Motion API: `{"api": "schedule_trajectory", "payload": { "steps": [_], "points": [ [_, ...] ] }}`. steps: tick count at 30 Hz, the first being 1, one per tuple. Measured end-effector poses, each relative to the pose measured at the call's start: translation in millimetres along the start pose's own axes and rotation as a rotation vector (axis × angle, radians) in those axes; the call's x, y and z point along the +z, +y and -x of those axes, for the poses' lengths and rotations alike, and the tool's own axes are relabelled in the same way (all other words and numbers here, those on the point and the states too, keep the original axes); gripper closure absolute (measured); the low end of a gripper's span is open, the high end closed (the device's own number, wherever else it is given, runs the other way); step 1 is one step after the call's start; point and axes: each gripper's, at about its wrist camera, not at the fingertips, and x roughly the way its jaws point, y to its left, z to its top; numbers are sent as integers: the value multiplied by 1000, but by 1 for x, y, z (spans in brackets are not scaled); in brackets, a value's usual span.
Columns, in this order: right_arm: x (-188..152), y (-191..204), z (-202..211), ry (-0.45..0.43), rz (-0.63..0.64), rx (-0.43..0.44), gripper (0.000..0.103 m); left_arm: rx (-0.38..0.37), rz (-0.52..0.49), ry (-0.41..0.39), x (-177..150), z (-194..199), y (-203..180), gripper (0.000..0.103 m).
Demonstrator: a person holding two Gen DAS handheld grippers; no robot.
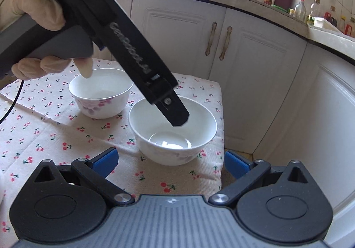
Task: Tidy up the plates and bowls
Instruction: 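Lift and carry the second bowl with the left tool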
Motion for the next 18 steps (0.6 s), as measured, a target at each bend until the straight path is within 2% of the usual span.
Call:
{"api": "schedule_trajectory", "payload": {
  "steps": [10,12,18],
  "points": [
    [2,0,-23,13,9,16,7,-18,12,29,-1,-23,10,15],
    [3,-1,-24,10,8,15,10,-26,10,33,-1,-25,10,19],
    [4,-4,-27,8,1,20,15,-39,10,38,-1,-30,14,19]
  ]
}}
